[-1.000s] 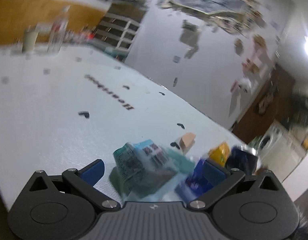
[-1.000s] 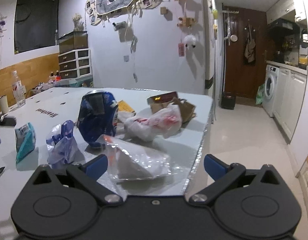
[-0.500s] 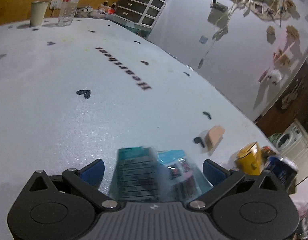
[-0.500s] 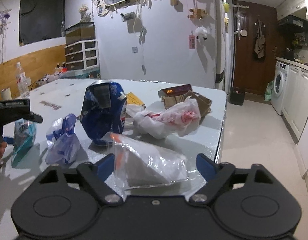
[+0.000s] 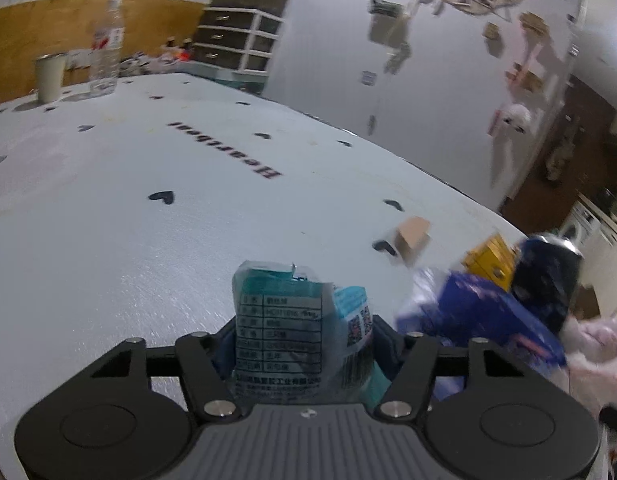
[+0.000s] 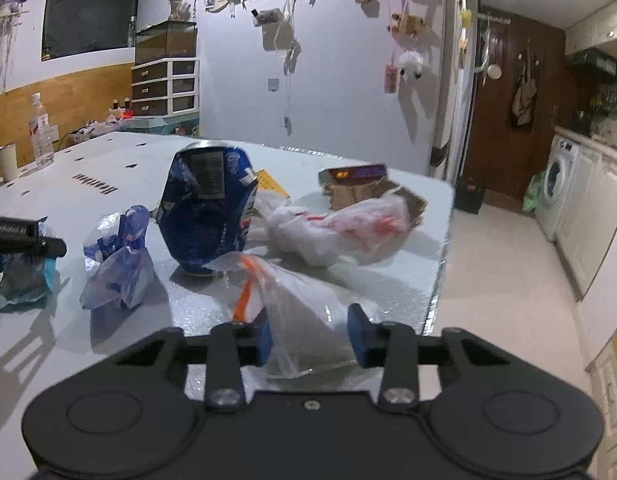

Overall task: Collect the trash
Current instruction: 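Grasp the clear orange-trimmed plastic bag with the right tool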

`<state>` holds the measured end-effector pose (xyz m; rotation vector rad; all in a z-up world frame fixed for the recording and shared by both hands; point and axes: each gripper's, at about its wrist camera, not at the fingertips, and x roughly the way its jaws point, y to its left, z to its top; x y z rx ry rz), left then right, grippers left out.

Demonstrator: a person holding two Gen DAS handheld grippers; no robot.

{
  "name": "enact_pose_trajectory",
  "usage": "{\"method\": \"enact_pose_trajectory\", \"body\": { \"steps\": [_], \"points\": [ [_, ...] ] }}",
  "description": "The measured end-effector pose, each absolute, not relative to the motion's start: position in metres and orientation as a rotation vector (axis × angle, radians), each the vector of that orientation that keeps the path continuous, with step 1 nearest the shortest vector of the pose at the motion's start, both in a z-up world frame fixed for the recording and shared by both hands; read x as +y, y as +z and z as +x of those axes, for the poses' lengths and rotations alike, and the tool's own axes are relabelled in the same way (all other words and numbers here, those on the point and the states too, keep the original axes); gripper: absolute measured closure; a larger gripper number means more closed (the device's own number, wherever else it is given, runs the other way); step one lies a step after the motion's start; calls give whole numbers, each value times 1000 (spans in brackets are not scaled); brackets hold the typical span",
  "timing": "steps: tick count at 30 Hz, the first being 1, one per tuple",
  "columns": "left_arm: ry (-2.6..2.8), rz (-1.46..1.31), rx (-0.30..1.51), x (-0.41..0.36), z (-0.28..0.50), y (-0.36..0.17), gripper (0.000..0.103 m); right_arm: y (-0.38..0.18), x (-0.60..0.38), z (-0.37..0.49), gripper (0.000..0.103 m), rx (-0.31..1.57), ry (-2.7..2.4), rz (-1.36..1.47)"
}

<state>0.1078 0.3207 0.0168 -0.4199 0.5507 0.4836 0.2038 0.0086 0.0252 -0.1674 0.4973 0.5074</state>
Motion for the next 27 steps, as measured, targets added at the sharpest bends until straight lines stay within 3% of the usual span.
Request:
{"method": "enact_pose_trajectory", "body": {
  "steps": [11,27],
  "points": [
    [440,-213,493,256,70,31,44,48,-33,174,98,426,492,-123],
    [276,-144,379,145,29,57,44,60,-102,123,99,369,477,-18]
  ]
}}
